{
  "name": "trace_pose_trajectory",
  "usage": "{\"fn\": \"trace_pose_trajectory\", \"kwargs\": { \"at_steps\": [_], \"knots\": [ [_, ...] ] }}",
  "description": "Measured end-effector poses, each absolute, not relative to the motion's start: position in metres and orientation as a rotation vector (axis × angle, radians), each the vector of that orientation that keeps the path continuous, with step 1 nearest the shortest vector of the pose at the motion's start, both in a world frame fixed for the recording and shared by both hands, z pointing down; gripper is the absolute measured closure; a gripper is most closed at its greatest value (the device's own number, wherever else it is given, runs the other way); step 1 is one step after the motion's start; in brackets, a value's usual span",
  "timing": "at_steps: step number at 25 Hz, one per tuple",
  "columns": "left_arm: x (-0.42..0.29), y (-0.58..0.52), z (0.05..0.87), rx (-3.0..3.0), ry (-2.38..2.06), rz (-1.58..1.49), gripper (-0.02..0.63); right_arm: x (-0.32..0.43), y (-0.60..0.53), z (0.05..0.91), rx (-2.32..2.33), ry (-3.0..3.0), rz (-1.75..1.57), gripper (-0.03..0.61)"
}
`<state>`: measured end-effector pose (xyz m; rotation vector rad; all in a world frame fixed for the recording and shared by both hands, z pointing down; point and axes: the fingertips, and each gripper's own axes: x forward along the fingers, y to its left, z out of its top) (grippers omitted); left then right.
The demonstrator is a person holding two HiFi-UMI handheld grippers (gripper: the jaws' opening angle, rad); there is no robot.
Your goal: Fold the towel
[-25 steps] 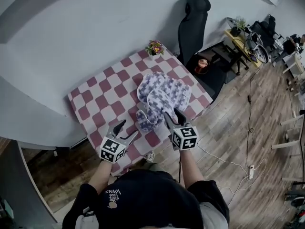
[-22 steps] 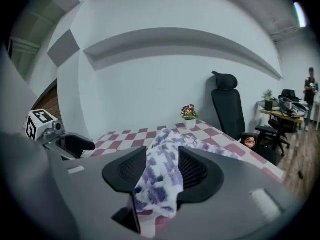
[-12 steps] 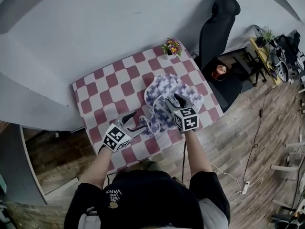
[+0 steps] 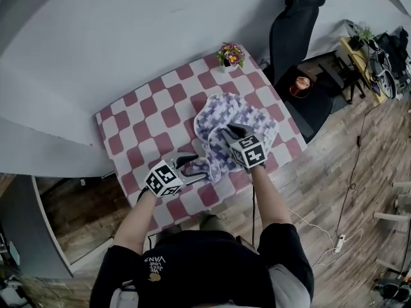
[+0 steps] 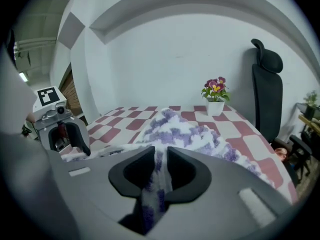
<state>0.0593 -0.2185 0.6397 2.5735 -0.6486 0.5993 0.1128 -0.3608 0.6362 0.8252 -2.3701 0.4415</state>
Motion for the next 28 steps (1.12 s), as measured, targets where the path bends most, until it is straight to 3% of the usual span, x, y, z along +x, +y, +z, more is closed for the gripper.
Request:
{"fn": "trace_pose_trajectory", "kwargs": {
  "at_steps": [4, 10, 15, 16, 18, 20, 28],
  "knots": [
    [0.055, -0.221, 0.639, 2.592, -0.634, 0.612, 0.558, 0.119, -0.353, 0.622, 0.928, -2.376, 0.411, 0.522],
    [0.056, -0.215, 0.629, 2.631, -0.556, 0.571, 0.584, 0.14, -0.342, 0.605, 1.126, -2.357, 0.38, 0.529],
    [0.055, -0.215, 0.619, 2.684, -0.576, 0.533, 0.581, 0.158, -0.32, 0.584, 1.254, -2.355, 0.372, 0.54],
    [0.055, -0.216, 0.617, 2.695, -0.582, 0.528, 0.554, 0.162, -0.315, 0.58, 1.275, -2.355, 0.371, 0.543],
    [0.056, -0.219, 0.615, 2.704, -0.591, 0.511, 0.378, 0.169, -0.305, 0.576, 1.312, -2.349, 0.37, 0.543],
    [0.059, -0.22, 0.613, 2.717, -0.584, 0.498, 0.342, 0.176, -0.296, 0.575, 1.34, -2.339, 0.375, 0.544],
    [0.088, -0.214, 0.624, 2.773, -0.385, 0.647, 0.324, 0.195, -0.268, 0.569, 1.441, -2.323, 0.43, 0.545]
  ]
}}
